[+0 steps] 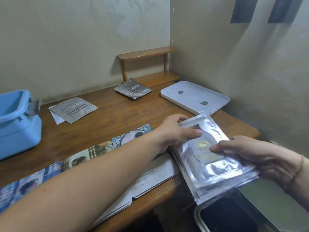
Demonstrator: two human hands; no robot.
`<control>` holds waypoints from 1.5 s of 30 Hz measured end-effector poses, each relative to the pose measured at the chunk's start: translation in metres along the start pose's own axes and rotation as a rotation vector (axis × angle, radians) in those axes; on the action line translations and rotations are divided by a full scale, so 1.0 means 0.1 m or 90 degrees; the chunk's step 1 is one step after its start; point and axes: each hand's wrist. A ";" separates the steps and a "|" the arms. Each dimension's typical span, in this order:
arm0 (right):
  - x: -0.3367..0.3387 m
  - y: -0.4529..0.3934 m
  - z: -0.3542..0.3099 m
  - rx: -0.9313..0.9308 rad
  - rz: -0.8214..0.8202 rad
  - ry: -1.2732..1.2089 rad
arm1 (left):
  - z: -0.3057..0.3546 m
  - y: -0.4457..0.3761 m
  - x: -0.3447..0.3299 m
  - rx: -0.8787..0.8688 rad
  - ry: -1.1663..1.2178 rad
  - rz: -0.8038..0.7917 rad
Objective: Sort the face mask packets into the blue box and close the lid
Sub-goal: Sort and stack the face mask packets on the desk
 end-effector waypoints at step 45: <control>0.13 -0.66 -0.38 0.117 0.026 0.021 | 0.30 0.22 0.50 0.214 0.026 -0.140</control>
Point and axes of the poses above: each hand's wrist, its own y-axis away from the middle knuckle, its own x-axis out of the back of the hand, z = x × y, and after that the axes turned 5 degrees about y, right-handed
